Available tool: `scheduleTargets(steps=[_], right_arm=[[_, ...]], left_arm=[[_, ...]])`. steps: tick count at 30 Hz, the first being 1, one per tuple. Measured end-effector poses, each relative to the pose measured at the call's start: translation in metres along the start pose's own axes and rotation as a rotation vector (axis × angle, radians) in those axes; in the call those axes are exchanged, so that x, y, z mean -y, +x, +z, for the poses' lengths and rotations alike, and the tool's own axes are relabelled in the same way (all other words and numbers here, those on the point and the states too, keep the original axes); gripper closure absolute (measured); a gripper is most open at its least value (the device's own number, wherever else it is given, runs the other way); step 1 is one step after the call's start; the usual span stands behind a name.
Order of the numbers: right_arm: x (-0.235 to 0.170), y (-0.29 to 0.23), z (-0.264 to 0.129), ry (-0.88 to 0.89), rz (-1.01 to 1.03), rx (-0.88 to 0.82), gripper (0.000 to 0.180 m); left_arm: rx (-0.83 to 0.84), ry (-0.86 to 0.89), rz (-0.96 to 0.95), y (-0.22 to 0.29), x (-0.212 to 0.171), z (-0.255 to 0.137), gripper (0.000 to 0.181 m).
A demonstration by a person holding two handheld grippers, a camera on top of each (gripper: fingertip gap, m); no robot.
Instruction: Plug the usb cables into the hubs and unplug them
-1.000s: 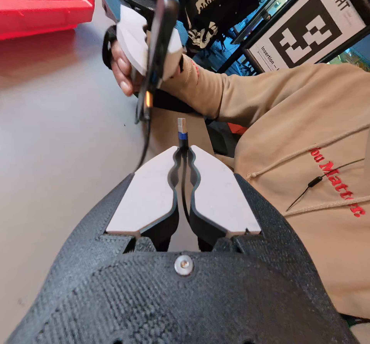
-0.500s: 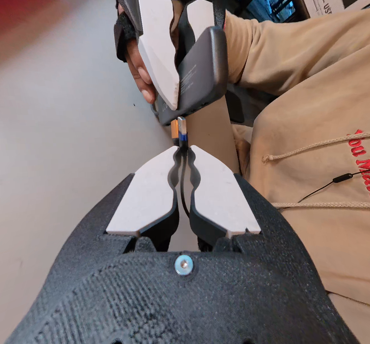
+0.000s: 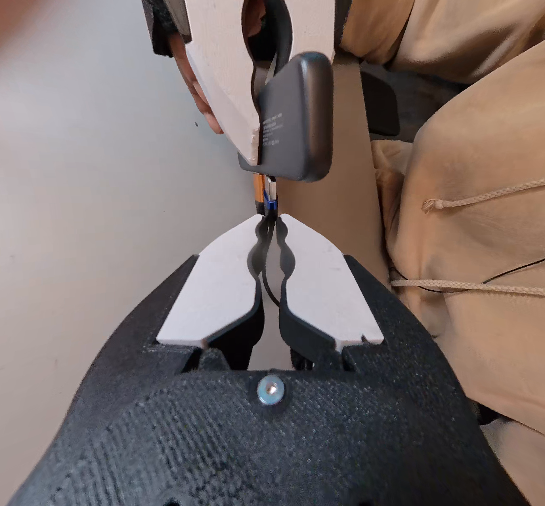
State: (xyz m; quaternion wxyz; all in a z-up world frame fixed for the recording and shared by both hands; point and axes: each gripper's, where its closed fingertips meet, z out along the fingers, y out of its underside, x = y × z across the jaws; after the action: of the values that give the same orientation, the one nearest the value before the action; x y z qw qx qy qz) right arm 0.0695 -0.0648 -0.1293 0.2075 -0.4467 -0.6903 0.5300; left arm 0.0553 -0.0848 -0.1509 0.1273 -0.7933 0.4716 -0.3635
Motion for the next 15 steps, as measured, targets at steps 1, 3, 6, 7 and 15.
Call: scheduleTargets(steps=[1,3,6,7,15], right_arm=[[-0.001,0.0,0.001,-0.019,-0.01,-0.004,0.168],[0.0,-0.003,0.002,-0.04,-0.026,0.0,0.168],[0.001,-0.005,0.001,-0.023,-0.043,0.005,0.168],[0.003,-0.005,-0.001,0.0,-0.045,0.011,0.168],[0.013,-0.014,-0.009,0.166,0.058,0.168,0.168]], left_arm=[[0.018,-0.011,0.01,0.0,-0.001,0.0,0.175],[0.034,-0.024,0.028,0.002,-0.001,0.001,0.175],[0.046,-0.021,0.042,0.004,0.0,0.0,0.175],[0.042,-0.007,0.042,0.005,0.001,-0.001,0.175],[-0.037,0.069,0.013,0.018,0.013,-0.007,0.175]])
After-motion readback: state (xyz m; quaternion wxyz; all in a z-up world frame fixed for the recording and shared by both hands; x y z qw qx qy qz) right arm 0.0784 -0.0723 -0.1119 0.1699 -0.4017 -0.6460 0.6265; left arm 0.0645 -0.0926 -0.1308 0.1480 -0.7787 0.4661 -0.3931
